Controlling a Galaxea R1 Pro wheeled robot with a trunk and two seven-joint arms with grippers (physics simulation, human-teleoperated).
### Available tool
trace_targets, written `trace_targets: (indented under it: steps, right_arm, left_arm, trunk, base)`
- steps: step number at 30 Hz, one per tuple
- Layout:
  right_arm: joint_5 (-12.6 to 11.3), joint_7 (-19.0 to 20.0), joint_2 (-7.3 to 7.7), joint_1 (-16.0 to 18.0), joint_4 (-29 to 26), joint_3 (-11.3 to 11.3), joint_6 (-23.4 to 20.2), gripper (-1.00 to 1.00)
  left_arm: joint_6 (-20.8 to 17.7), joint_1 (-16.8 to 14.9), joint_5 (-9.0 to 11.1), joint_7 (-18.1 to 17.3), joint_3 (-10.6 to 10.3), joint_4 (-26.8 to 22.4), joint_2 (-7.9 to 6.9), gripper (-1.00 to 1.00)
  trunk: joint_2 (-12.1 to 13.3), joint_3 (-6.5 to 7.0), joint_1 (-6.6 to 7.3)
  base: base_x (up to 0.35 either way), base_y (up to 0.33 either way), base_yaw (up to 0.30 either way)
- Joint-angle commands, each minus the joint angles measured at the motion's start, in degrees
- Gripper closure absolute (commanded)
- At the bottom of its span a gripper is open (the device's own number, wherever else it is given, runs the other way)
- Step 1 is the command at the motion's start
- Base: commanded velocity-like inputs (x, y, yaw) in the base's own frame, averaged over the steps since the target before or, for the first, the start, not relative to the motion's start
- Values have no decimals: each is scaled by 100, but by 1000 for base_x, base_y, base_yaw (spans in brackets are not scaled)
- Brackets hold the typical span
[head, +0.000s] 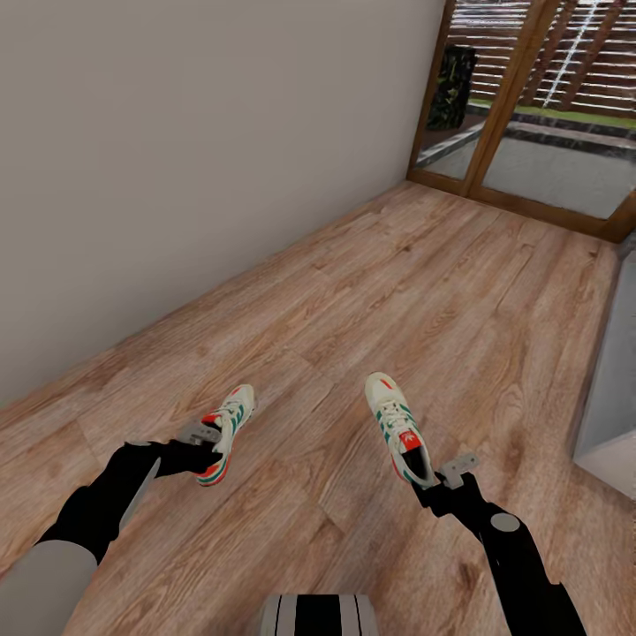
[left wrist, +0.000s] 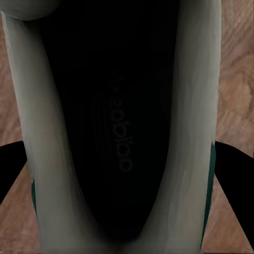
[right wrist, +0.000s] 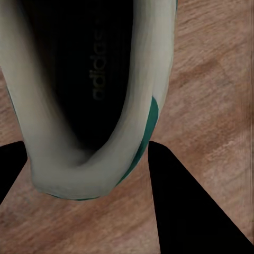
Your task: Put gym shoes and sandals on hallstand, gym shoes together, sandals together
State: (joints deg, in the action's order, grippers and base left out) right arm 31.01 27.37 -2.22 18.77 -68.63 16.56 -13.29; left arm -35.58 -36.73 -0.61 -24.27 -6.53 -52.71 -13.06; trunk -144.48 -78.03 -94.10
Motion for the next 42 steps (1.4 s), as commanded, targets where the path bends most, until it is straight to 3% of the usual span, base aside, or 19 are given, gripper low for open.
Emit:
trace_targets:
  steps: [1, 6, 7, 9, 10, 14, 15, 16, 19, 25, 32, 42]
  right_arm:
    - [27, 38, -11, -1, 128, 58, 267, 100]
    - [28, 33, -14, -76, 604, 226, 1001, 100]
    - [28, 33, -16, -111, 736, 352, 1177, 100]
    - [28, 32, -19, -144, 848, 499, 1332, 100]
    - [28, 36, -22, -198, 1000, 732, 1536, 100]
    - [26, 39, -23, -326, 1290, 1104, 1862, 100]
    - [29, 40, -24, -440, 1689, 1567, 2392, 100]
    - [31, 40, -24, -474, 1877, 1732, 2635, 100]
    - [36, 41, -19, -517, 2329, 2002, 3124, 100]
    - [52, -9, -7, -552, 3069, 2288, 3928, 100]
    - [55, -393, 12, -636, 3401, 2450, 4204, 100]
    - [54, -662, 27, -711, 3662, 2508, 4254, 100]
  left_arm:
    - [125, 176, 34, 157, 42, 62, -4, 100]
    - [1269, 525, 67, 453, 276, 554, 27, 100]
    - [1596, 586, 77, 557, 374, 764, 35, 100]
    - [1876, 628, 89, 660, 454, 999, 43, 100]
    - [2241, 664, 115, 791, 534, 1408, 58, 100]
    - [2900, 690, 201, 913, 595, 2116, 80, 100]
    - [3715, 700, 460, 1039, 616, 2866, 87, 100]
    - [4007, 704, 576, 1108, 620, 3153, 89, 100]
    - [4521, 708, 765, 1266, 624, 3691, 92, 100]
    - [5429, 734, 913, 1553, 626, 4523, 93, 100]
    - [6121, 1127, 1166, 1682, 627, 4811, 215, 100]
    - [6242, 1251, 1255, 1935, 627, 4867, 313, 100]
  trunk:
    - [0, 28, 3]
    - [6, 182, 16]
    - [8, 213, 19]
    - [10, 275, 24]
    - [12, 305, 27]
    - [17, 429, 37]
    - [18, 460, 39]
    - [20, 491, 42]
    - [24, 584, 50]
    - [32, 769, 65]
    - [41, 986, 83]
    - [55, 1295, 109]
  base:
    - [0, 0, -107]
    - [0, 0, -98]
    - [0, 0, -88]
    - [0, 0, -82]
    - [0, 0, -71]
    - [0, 0, -67]
    - [0, 0, -41]
    - [0, 0, -26]
    - [0, 0, -16]
    - [0, 0, -5]
    - [0, 0, 0]
    - [0, 0, 0]
